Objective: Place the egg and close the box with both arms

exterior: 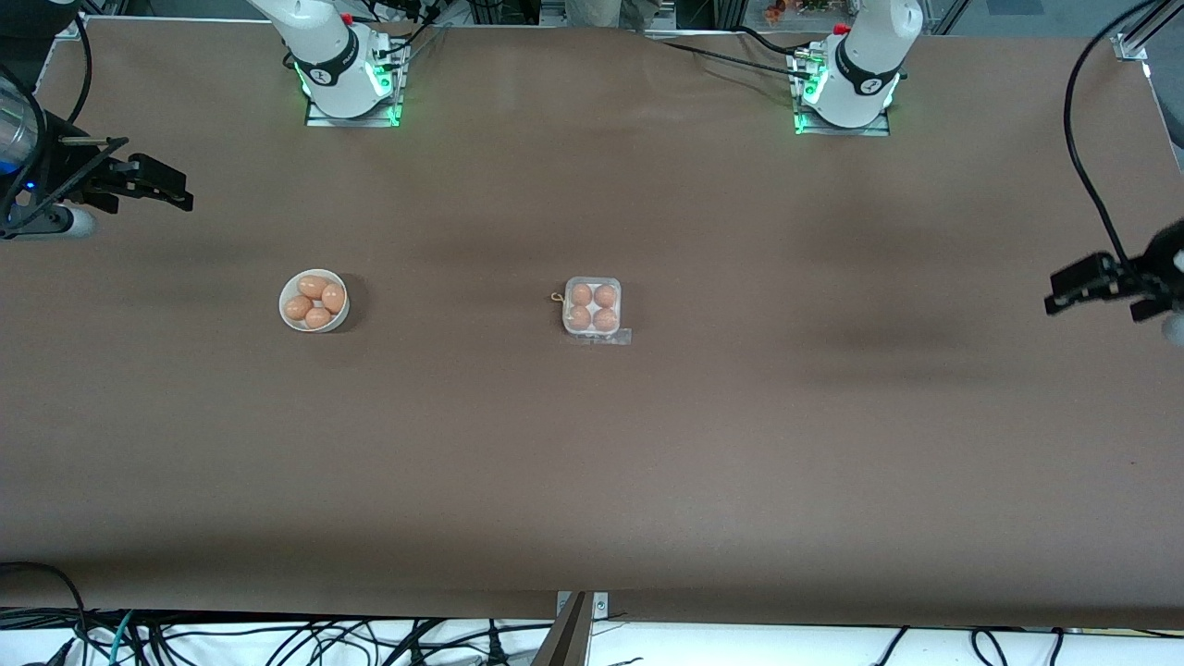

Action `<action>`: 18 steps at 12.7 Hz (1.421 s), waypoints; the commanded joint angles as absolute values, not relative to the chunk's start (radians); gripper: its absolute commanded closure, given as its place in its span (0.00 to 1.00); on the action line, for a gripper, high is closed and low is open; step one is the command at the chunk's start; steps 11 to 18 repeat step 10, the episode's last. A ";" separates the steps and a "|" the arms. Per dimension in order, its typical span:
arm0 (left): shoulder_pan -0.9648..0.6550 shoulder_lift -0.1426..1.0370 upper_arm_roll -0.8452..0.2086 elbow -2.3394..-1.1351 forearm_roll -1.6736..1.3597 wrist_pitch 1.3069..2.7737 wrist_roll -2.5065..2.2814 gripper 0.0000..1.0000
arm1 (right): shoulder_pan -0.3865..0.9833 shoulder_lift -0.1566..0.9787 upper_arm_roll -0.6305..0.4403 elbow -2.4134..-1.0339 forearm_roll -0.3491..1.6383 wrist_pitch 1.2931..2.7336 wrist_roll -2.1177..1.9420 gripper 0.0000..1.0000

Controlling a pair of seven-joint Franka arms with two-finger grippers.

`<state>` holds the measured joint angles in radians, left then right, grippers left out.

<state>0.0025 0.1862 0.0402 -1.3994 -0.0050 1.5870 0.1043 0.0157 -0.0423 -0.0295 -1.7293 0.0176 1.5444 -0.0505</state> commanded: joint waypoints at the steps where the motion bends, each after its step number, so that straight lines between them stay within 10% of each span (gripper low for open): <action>1: -0.055 0.092 0.060 -1.535 -0.018 1.605 0.062 0.00 | -0.002 -0.058 -0.020 -1.732 0.032 1.542 -0.071 0.00; 18: -0.072 0.052 0.060 -1.597 -0.006 1.605 0.066 0.00 | -0.002 -0.055 -0.015 -1.732 0.034 1.543 -0.069 0.00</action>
